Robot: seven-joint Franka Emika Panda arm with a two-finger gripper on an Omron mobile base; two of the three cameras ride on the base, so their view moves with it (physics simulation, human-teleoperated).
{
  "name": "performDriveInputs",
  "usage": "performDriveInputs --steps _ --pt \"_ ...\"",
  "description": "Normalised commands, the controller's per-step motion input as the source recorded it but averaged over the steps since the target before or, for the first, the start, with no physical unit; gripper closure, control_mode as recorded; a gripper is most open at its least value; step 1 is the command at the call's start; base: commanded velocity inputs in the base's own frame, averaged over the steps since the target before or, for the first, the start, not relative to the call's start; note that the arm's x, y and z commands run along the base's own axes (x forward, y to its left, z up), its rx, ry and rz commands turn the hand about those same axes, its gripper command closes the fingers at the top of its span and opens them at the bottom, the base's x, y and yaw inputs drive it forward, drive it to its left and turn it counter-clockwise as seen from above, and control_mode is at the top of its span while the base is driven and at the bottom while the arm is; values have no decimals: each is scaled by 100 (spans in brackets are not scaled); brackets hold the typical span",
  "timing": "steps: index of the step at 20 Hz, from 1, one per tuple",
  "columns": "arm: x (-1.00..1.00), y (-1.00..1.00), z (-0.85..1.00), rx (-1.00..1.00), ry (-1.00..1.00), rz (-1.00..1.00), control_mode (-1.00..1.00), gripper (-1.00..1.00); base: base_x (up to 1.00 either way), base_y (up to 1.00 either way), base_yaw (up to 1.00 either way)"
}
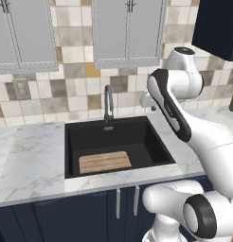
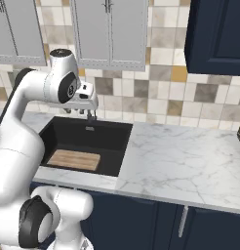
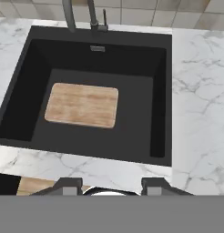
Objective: Turn on the sink faucet with hot water and rinse the cutting board for ten seconds, then turn off the faucet. Push the cutting board to reach the water if necessary.
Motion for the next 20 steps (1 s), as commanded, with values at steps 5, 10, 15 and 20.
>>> performDriveInputs --steps 5,10,15,20 --pt "8 0 -25 0 -11 0 -100 -100 0 0 0" --pt "9 -2 -56 0 -33 0 -100 -100 0 0 0" --pt "3 -7 -31 4 -47 5 -100 -100 0 0 0" --pt "9 -16 -15 8 -45 5 -100 -100 0 0 0"
